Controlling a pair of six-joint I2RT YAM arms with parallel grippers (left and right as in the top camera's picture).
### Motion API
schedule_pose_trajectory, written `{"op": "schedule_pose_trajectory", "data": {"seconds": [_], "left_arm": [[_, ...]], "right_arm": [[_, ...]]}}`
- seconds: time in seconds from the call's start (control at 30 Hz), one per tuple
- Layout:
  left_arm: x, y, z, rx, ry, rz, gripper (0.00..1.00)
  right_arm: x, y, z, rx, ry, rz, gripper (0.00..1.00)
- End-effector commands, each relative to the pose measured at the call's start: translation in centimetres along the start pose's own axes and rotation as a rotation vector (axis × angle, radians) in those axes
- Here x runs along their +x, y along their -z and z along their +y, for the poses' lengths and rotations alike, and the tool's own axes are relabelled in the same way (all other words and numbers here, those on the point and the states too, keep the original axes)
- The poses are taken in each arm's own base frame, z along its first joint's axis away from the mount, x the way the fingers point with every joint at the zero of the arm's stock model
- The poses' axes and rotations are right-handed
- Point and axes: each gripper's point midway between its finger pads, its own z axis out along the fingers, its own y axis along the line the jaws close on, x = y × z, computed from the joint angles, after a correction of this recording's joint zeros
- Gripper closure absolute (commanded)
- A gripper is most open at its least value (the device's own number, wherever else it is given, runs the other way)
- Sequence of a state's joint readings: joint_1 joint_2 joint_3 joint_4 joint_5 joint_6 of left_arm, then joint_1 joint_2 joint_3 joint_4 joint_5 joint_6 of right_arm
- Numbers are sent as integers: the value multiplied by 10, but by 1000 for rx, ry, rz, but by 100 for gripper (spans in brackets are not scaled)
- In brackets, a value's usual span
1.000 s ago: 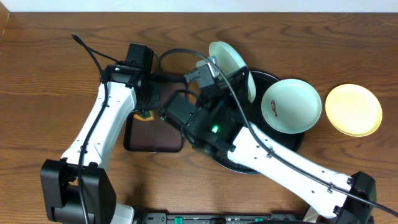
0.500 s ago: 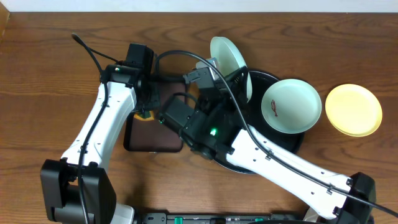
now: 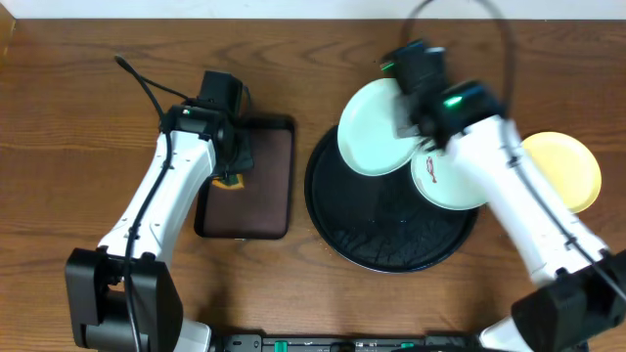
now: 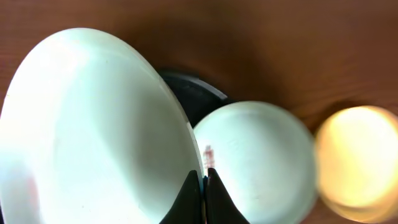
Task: Clean dirty plates on tray and stack at the side
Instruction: 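Carry the lifted plate rightward over the yellow plate, then lower the plate onto the yellow plate and open right gripper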
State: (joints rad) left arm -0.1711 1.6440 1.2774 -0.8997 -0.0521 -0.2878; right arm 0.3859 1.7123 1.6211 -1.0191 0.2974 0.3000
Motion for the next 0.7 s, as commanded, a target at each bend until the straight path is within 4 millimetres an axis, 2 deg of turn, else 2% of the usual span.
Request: {"op": "schedule_pose_trajectory", "data": {"seconds": [0.0, 0.1, 0.17, 0.27, 0.3, 0.33, 0.5, 0.63, 0.67], "left_arm": [[5, -9, 4, -18, -5, 13, 92], [5, -9, 4, -18, -5, 13, 92], [5, -9, 4, -18, -5, 14, 92], [6, -9, 3, -15, -6, 14, 92], [6, -9, 3, -13, -6, 15, 92], [6, -9, 2, -9, -6, 15, 92], [6, -9, 2, -7, -6, 16, 92], [6, -9, 2, -7, -6, 16, 92], [6, -9, 2, -7, -6, 16, 92]], "right_arm": [[-12, 3, -10, -308, -99, 43, 99], [-24, -6, -73, -345, -277, 27, 99], [-25, -9, -119, -345, -394, 12, 99], [-13, -13, -196, -268, -563, -8, 99], [-8, -13, -213, -247, -599, -12, 99], [1, -13, -240, -213, -664, -19, 99], [35, -9, -315, -98, -832, -39, 99], [70, -13, -356, 42, -929, 2, 99], [75, -16, -359, 56, -944, 10, 99]]}}
